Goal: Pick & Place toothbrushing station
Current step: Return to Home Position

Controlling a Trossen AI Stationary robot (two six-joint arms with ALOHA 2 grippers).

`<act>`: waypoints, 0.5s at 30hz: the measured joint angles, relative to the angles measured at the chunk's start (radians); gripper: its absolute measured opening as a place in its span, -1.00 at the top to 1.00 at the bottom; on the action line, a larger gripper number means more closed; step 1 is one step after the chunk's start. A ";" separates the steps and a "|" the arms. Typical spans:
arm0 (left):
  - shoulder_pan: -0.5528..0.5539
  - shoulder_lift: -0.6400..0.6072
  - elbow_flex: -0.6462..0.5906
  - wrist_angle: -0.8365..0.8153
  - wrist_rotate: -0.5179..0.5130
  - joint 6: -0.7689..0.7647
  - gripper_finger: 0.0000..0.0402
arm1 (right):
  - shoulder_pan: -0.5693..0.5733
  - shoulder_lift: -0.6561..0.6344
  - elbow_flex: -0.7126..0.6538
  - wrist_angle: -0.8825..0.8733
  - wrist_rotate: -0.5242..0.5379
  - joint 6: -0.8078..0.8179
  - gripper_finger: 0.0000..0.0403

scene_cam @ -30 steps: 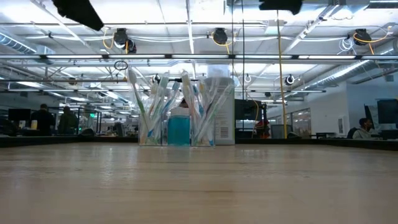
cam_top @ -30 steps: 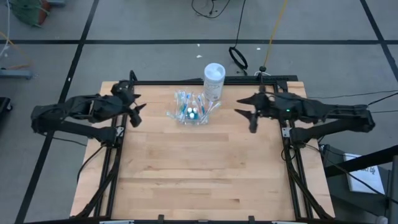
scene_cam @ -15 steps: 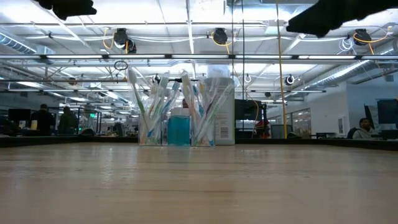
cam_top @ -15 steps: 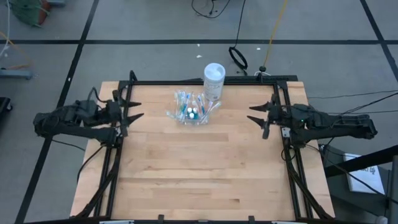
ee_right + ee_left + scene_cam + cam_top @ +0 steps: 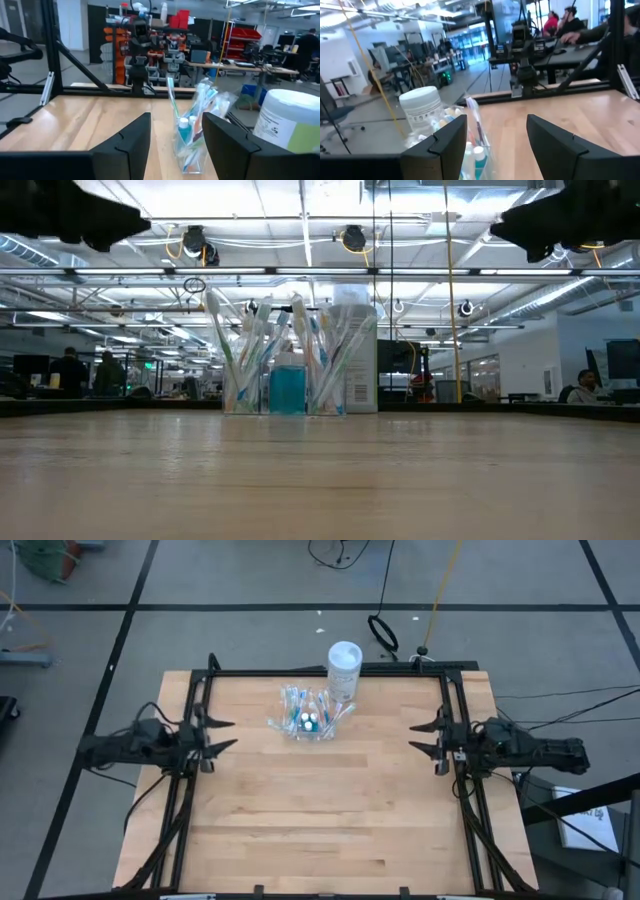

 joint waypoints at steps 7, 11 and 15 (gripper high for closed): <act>0.000 -0.025 -0.178 0.215 0.002 0.035 -0.04 | 0.000 -0.136 -0.084 0.004 -0.016 0.021 0.16; 0.000 -0.025 -0.276 0.334 0.013 0.034 -0.04 | 0.000 -0.146 -0.133 0.040 -0.015 0.023 0.16; 0.000 -0.011 -0.276 0.314 0.028 0.008 -0.04 | 0.000 -0.143 -0.194 0.125 -0.013 0.038 0.16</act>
